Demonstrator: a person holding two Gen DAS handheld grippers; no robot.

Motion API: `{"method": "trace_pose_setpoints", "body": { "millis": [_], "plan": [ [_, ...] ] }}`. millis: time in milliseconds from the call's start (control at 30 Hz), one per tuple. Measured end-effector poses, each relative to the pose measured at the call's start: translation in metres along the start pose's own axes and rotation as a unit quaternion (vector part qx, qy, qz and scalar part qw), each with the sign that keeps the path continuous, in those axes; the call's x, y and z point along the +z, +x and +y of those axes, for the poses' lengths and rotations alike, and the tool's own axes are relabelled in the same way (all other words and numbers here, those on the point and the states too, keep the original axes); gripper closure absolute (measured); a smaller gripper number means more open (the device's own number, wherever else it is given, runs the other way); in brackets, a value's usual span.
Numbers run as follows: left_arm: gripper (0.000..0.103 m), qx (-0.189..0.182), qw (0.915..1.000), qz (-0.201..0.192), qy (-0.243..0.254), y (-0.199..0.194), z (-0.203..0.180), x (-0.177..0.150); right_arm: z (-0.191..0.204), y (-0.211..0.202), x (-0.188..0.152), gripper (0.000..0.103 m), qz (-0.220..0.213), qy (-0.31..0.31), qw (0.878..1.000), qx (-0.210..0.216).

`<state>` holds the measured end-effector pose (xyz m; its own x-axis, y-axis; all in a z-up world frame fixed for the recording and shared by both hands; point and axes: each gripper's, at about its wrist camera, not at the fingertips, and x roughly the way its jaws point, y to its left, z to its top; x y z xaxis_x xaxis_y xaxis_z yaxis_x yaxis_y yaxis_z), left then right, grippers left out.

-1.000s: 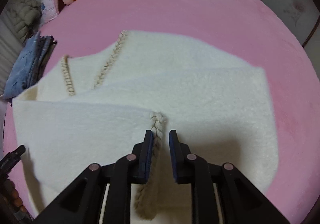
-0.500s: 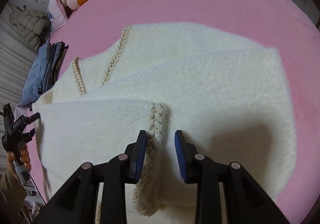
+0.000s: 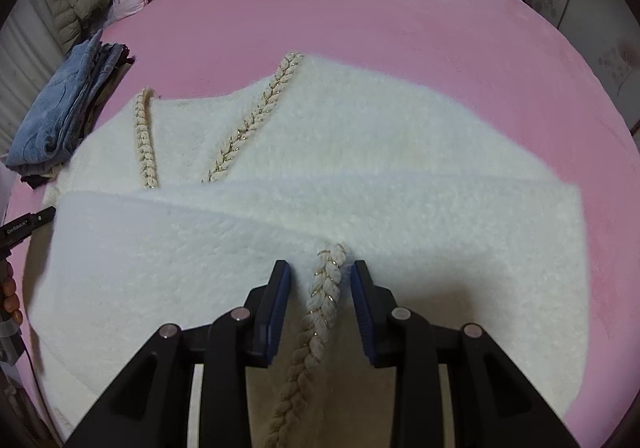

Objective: Fold large clothes

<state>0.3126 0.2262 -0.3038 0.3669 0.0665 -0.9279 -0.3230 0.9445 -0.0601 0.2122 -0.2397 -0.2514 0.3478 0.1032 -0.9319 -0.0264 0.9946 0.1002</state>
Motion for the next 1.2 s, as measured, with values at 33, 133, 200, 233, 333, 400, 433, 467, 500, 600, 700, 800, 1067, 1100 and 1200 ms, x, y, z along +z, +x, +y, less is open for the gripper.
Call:
{"method": "trace_pose_setpoints", "body": {
  "millis": [33, 133, 200, 233, 333, 400, 433, 467, 500, 600, 700, 800, 1067, 1100, 1200],
  "plan": [
    [0.073, 0.010, 0.9999, -0.007, 0.011, -0.013, -0.004, 0.001, -0.005, -0.010, -0.001, 0.073, -0.011, 0.010, 1.000, 0.006],
    [0.055, 0.009, 0.9978, -0.047, 0.045, -0.054, -0.013, -0.006, -0.013, -0.035, -0.011, 0.071, -0.038, 0.024, 0.999, 0.028],
    [0.045, 0.004, 0.9965, -0.064, 0.053, -0.078, -0.021, -0.018, -0.013, -0.048, -0.019, 0.071, -0.041, 0.026, 0.998, 0.037],
    [0.043, -0.004, 0.9962, -0.070, 0.053, -0.088, -0.025, -0.025, -0.011, -0.054, -0.024, 0.071, -0.042, 0.025, 0.998, 0.043],
    [0.042, -0.027, 0.9971, -0.058, 0.042, -0.101, -0.036, -0.059, 0.006, -0.066, -0.040, 0.071, -0.043, 0.014, 0.997, 0.062],
    [0.042, -0.033, 0.9978, -0.048, 0.032, -0.105, -0.038, -0.081, 0.030, -0.071, -0.049, 0.071, -0.044, -0.004, 0.996, 0.076],
    [0.042, -0.033, 0.9982, -0.044, 0.026, -0.105, -0.040, -0.092, 0.042, -0.072, -0.052, 0.071, -0.044, -0.013, 0.996, 0.082],
    [0.042, -0.031, 0.9985, -0.040, 0.019, -0.101, -0.040, -0.098, 0.055, -0.070, -0.054, 0.071, -0.043, -0.021, 0.995, 0.089],
    [0.042, -0.028, 0.9989, -0.037, 0.012, -0.097, -0.043, -0.103, 0.070, -0.069, -0.058, 0.071, -0.043, -0.035, 0.994, 0.099],
    [0.047, -0.005, 0.9996, -0.026, -0.009, -0.082, -0.046, -0.123, 0.102, -0.059, -0.067, 0.076, -0.037, -0.068, 0.992, 0.100],
    [0.072, 0.032, 0.9992, 0.006, -0.021, -0.057, -0.033, -0.128, 0.113, -0.039, -0.070, 0.085, -0.026, -0.090, 0.993, 0.075],
    [0.074, 0.023, 0.9994, 0.008, -0.025, -0.050, -0.024, -0.127, 0.087, -0.025, -0.078, 0.091, -0.026, -0.085, 0.996, 0.014],
    [0.074, 0.037, 0.9993, 0.006, 0.004, -0.048, -0.024, -0.129, 0.018, -0.029, -0.076, 0.103, -0.021, -0.062, 0.998, -0.007],
    [0.074, 0.038, 0.9992, 0.009, 0.002, -0.049, -0.026, -0.127, 0.022, -0.030, -0.075, 0.103, -0.019, -0.065, 0.998, -0.016],
    [0.074, 0.043, 0.9986, 0.030, -0.002, -0.053, -0.029, -0.123, 0.026, -0.036, -0.070, 0.103, -0.017, -0.048, 0.999, -0.015]
  ]
}}
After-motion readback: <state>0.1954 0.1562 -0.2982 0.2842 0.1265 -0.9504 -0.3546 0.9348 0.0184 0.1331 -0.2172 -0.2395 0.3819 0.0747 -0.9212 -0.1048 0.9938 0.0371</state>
